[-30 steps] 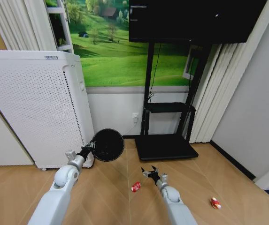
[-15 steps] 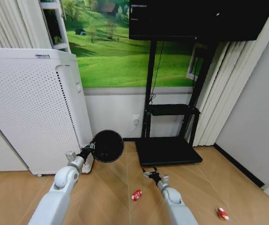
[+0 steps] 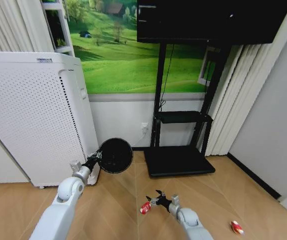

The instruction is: Pick up the trash bin and place the garbage on the floor into it.

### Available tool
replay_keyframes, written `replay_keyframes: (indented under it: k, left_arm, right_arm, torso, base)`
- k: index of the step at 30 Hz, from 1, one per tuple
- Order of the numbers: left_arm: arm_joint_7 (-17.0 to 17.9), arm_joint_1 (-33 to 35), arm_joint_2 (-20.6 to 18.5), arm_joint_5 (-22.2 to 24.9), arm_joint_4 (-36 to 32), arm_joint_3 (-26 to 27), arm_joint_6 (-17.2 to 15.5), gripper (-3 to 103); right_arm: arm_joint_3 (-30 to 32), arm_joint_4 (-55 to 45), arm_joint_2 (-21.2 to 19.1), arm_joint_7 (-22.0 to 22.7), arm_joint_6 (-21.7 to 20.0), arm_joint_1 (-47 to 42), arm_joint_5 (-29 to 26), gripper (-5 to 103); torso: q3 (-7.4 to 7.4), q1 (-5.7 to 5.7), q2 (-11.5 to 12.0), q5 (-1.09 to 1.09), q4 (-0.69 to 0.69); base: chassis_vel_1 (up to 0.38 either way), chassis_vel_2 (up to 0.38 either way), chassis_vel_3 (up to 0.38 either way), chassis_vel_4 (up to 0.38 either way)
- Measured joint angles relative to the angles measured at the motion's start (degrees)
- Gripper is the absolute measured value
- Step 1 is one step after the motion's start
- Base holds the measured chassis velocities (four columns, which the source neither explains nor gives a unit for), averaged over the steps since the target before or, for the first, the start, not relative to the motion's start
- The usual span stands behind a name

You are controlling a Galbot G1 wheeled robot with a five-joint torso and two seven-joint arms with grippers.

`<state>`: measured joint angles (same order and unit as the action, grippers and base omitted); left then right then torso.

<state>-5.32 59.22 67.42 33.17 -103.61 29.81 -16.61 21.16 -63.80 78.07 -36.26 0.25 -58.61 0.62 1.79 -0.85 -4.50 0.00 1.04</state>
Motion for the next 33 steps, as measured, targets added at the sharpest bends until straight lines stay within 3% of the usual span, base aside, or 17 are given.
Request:
replay_keyframes:
  k: [4,6,8,15,19,23,33]
  left_arm:
    - [0.02,0.52,-0.02,0.03,-0.56,0.75,-0.04,7]
    - [-0.09,1.18,0.21,0.0,-1.08,1.58,-0.04,7]
    - [-0.22,1.41,0.46,-0.05,-1.32,1.95,-0.04,7]
    - [-0.55,1.71,1.55,-0.55,-1.63,2.99,-0.04,7]
    - [-0.67,1.71,2.03,-0.84,-1.97,3.36,-0.19,7]
    - [-0.69,1.77,2.32,-1.01,-2.21,3.48,-0.4,7]
    - [-0.67,2.1,2.55,-1.09,-2.41,3.87,-0.7,7]
  right_arm:
    - [-2.62,3.0,-0.7,-1.28,4.32,2.68,5.25,100]
    - [-4.51,4.32,-1.27,-2.9,7.06,5.24,12.13,100]
    - [-5.16,4.42,-1.52,-4.1,8.24,6.46,15.26,100]
    - [-9.37,2.74,-2.52,-6.12,9.17,9.4,24.86,100]
    - [-11.11,1.93,-2.17,-7.82,9.97,11.92,37.12,100]
    - [-12.97,1.92,-2.23,-8.12,10.27,13.01,42.41,100]
    - [-15.28,-3.27,-5.95,-8.78,8.07,7.39,40.07,100]
  torso:
    - [0.0,0.0,0.0,0.0,0.0]
    - [0.0,0.0,0.0,0.0,0.0]
    - [0.01,0.0,0.0,0.0,-0.01]
    - [0.0,0.0,0.0,-0.01,0.0]
    - [0.01,0.0,0.0,-0.01,0.0]
    - [0.01,0.0,0.0,0.0,-0.01]
    - [0.0,0.0,0.0,0.0,0.01]
  base:
    - [0.0,0.0,0.0,0.0]
    - [0.0,0.0,0.0,0.0]
    - [0.0,0.0,0.0,0.0]
    - [0.0,0.0,0.0,0.0]
    - [0.0,0.0,0.0,0.0]
    - [0.0,0.0,0.0,0.0]
    - [0.0,0.0,0.0,0.0]
